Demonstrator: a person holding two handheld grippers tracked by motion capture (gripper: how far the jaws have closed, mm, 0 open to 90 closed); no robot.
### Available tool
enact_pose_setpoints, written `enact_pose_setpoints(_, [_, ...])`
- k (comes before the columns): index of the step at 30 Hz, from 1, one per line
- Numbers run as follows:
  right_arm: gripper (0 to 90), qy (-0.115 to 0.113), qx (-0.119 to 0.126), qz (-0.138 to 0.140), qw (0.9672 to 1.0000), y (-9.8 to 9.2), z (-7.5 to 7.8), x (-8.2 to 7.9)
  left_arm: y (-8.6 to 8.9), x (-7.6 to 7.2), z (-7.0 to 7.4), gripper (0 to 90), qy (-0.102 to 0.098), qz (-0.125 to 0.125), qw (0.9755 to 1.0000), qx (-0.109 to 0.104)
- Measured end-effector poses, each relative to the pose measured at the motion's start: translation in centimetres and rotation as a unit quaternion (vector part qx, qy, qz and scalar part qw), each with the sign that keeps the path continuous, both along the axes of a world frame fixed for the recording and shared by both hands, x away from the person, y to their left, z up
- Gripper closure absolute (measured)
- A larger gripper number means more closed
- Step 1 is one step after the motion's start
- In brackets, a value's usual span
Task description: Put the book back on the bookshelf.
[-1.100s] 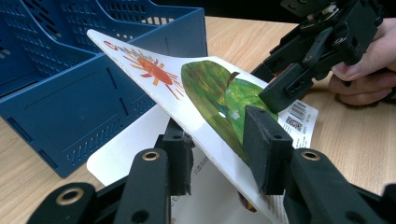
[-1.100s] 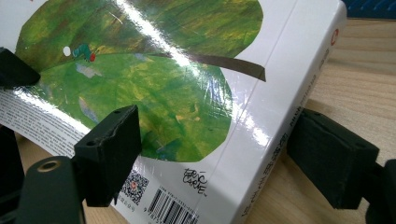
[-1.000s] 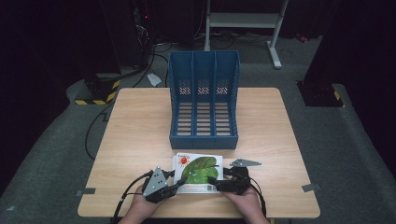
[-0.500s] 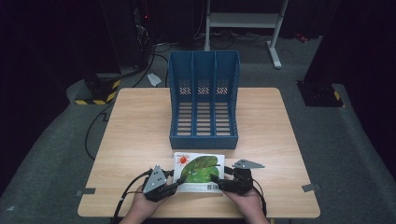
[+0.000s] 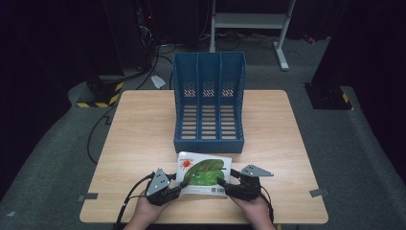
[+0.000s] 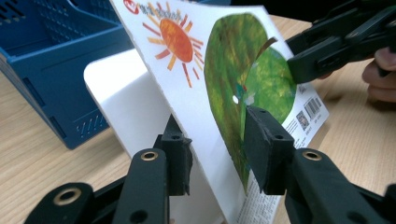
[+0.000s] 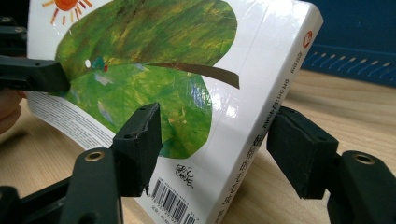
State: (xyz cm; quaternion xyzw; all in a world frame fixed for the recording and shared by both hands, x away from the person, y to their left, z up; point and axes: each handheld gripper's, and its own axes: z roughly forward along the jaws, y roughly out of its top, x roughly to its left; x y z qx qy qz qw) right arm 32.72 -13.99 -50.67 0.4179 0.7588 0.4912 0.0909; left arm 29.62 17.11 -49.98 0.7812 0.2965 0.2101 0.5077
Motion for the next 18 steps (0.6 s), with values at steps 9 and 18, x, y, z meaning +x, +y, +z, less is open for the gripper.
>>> enact_pose_setpoints(9, [37.7,-0.022,0.004,-0.002,0.9998,-0.18,0.34,-0.34,-0.05,0.10,-0.24,61.1,0.005,0.008,0.9999,0.005])
enact_pose_setpoints(18, [38.9,-0.054,0.008,-0.009,0.9985,-0.40,0.92,-0.81,-0.32,0.20,-0.55,62.4,0.010,0.012,0.9997,0.019])
